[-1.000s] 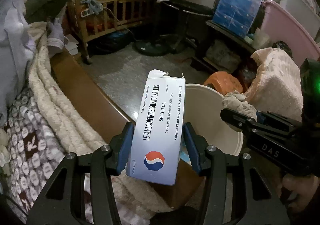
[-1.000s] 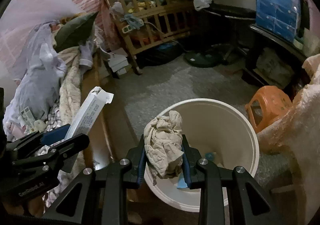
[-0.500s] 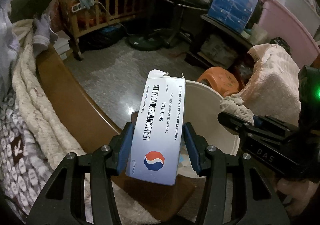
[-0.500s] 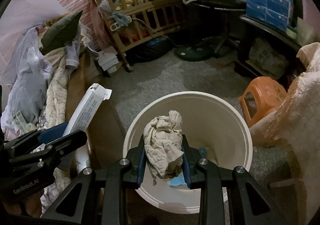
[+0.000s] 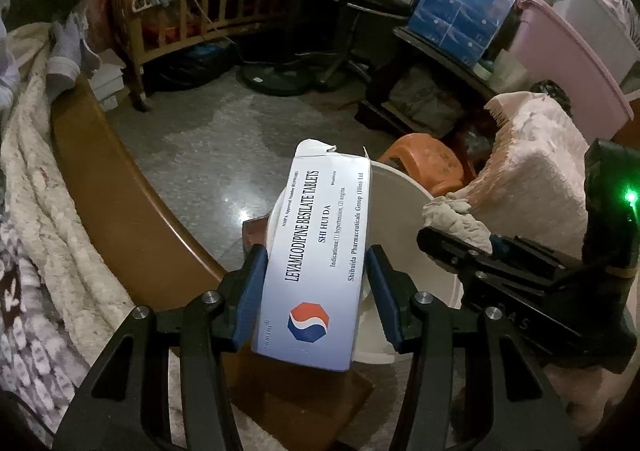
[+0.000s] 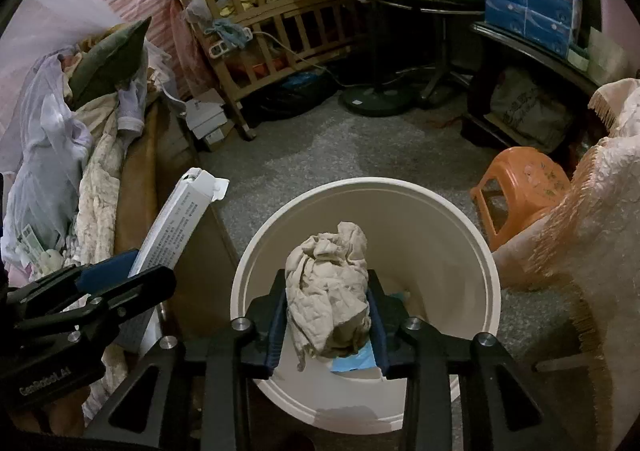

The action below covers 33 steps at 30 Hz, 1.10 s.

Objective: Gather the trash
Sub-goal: 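Open the right gripper while the left gripper opens, dropping both items into the bucket, then move both tools back toward the trash on the bed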

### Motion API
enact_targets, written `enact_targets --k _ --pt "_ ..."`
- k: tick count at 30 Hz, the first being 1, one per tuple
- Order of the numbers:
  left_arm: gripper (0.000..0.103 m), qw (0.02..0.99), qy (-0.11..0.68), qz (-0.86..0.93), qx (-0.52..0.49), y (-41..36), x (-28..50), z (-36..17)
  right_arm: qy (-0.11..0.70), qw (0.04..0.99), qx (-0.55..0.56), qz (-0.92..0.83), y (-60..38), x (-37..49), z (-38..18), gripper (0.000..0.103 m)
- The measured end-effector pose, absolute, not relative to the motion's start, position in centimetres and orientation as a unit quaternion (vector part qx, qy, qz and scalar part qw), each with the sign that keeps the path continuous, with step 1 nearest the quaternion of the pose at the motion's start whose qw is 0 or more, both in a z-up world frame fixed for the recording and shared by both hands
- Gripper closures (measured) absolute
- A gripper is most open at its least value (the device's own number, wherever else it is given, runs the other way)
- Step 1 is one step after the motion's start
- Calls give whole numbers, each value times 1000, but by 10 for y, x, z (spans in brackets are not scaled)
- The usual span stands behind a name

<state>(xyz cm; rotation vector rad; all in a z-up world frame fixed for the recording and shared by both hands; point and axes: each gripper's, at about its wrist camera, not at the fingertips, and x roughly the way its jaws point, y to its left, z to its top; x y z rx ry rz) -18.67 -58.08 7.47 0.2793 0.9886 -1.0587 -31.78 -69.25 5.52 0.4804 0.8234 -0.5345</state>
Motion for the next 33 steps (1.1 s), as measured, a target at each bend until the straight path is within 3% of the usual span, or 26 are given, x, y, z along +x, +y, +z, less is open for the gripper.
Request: enact_targets --k 3,10,33 --pt "53 737 453 -487 123 -580 -186 75 393 851 230 -260 -696 -318 54 67" --pt "47 734 455 -492 109 -578 -184 79 382 845 248 -281 -701 -325 57 47" --pt "46 804 433 -393 110 -477 -150 89 402 865 207 -219 -632 -280 71 46"
